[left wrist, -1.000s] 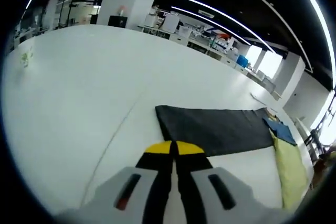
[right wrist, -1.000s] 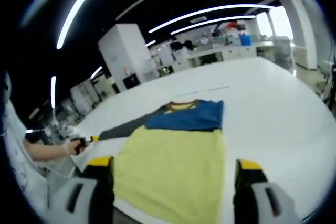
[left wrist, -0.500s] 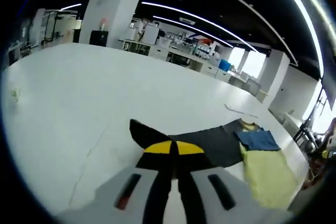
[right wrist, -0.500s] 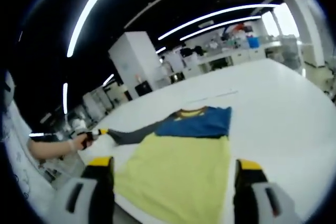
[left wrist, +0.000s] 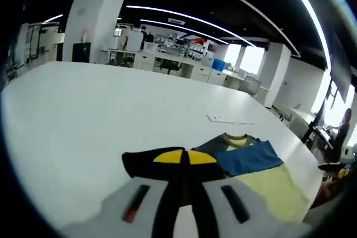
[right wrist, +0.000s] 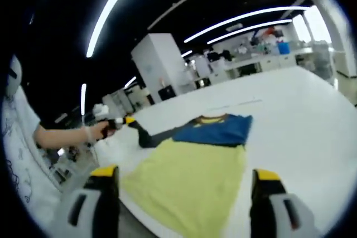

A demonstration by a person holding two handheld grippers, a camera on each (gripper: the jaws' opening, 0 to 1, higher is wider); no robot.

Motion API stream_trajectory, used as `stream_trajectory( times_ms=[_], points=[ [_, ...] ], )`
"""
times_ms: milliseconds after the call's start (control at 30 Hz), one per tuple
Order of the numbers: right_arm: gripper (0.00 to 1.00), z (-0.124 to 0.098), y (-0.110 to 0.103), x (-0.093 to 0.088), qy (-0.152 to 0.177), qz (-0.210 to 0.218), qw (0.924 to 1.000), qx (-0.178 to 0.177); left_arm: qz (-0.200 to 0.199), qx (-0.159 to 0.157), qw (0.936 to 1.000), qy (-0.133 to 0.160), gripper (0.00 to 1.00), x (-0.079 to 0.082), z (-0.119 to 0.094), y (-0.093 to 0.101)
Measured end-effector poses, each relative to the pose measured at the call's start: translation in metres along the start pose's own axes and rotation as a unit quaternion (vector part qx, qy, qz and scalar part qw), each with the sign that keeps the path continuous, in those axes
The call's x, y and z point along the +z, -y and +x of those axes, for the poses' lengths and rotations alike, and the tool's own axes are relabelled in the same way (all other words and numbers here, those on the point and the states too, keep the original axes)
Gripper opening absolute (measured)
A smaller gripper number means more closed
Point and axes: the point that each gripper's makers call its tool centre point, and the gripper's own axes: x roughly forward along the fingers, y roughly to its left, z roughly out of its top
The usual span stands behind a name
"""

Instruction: Fold the garment on the visible template until the final outline fits inside the template.

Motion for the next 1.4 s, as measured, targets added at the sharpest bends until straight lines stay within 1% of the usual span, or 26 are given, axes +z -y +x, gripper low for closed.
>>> stream_trajectory(
  times_ms=[167, 233, 267, 367, 467, 567, 633, 667, 700, 767, 867, 967, 1033, 1100, 1200, 1233, 1300, 1333, 1400],
  points=[
    [0.99, -0.006, 0.007, -0.003, 0.004, 0.008, 0.9999, 0.013, 0.006, -0.019, 0.9998, -0.002, 0.0, 0.005, 0.017, 0.039],
    [0.99, -0.007, 0.008, -0.001, 0.009, 0.011, 0.9997, 0.021, 0.019, -0.027, 0.9995, -0.001, 0.0, 0.007, 0.021, 0.057],
    [0.99, -0.008, 0.009, 0.003, 0.018, 0.011, 0.9995, 0.023, 0.02, -0.031, 0.9993, -0.001, 0.0, 0.008, 0.024, 0.071],
    [0.99, -0.007, 0.013, 0.007, 0.028, 0.018, 0.999, 0.03, 0.025, -0.043, 0.9988, -0.003, 0.0, 0.01, 0.028, 0.094],
    [0.99, -0.004, 0.016, 0.007, 0.025, 0.014, 0.9988, 0.04, 0.03, -0.056, 0.998, 0.001, 0.0, 0.016, 0.035, 0.11],
    [0.99, 0.0, 0.016, 0.007, 0.021, 0.011, 0.9985, 0.05, 0.019, -0.068, 0.9975, 0.0, 0.0, 0.019, 0.045, 0.119],
    [0.98, 0.002, 0.015, 0.007, 0.019, 0.01, 0.9982, 0.056, 0.024, -0.077, 0.9968, -0.005, 0.0, 0.017, 0.05, 0.131],
    [0.98, 0.004, 0.015, 0.005, 0.017, 0.009, 0.998, 0.061, 0.028, -0.087, 0.9958, -0.009, 0.0, 0.014, 0.054, 0.143],
    [0.98, 0.005, 0.015, 0.004, 0.015, 0.008, 0.9979, 0.063, 0.029, -0.09, 0.9955, -0.011, 0.0, 0.012, 0.057, 0.149],
    [0.98, 0.007, 0.016, 0.002, 0.01, 0.01, 0.9977, 0.067, 0.027, -0.101, 0.9944, -0.018, 0.0, 0.005, 0.063, 0.163],
    [0.98, 0.01, 0.018, 0.002, 0.012, 0.017, 0.9973, 0.071, 0.025, -0.114, 0.9928, -0.025, 0.0, -0.002, 0.072, 0.176],
    [0.97, 0.011, 0.022, 0.003, 0.015, 0.024, 0.9969, 0.073, 0.016, -0.136, 0.9902, -0.03, 0.0, -0.006, 0.083, 0.202],
    [0.97, 0.012, 0.024, 0.002, 0.013, 0.024, 0.9969, 0.074, 0.019, -0.145, 0.9888, -0.031, 0.0, -0.007, 0.096, 0.211],
    [0.97, 0.012, 0.026, 0.002, 0.011, 0.025, 0.9969, 0.074, 0.011, -0.154, 0.9875, -0.034, 0.0, -0.01, 0.105, 0.221],
    [0.97, 0.01, 0.032, 0.0, 0.011, 0.029, 0.997, 0.071, 0.002, -0.17, 0.9849, -0.034, 0.0, -0.014, 0.115, 0.243],
    [0.97, 0.009, 0.034, -0.001, 0.012, 0.034, 0.997, 0.069, 0.003, -0.177, 0.9836, -0.033, 0.0, -0.016, 0.117, 0.254],
    [0.97, 0.008, 0.037, -0.002, 0.014, 0.042, 0.9967, 0.068, 0.008, -0.19, 0.981, -0.041, 0.0, -0.021, 0.127, 0.269],
    [0.96, 0.007, 0.038, -0.002, 0.015, 0.049, 0.9964, 0.067, 0.011, -0.196, 0.9794, -0.046, 0.0, -0.023, 0.135, 0.276],
    [0.96, 0.005, 0.04, -0.005, 0.014, 0.05, 0.9965, 0.065, 0.017, -0.209, 0.9763, -0.053, 0.0, -0.027, 0.145, 0.287]
  ],
)
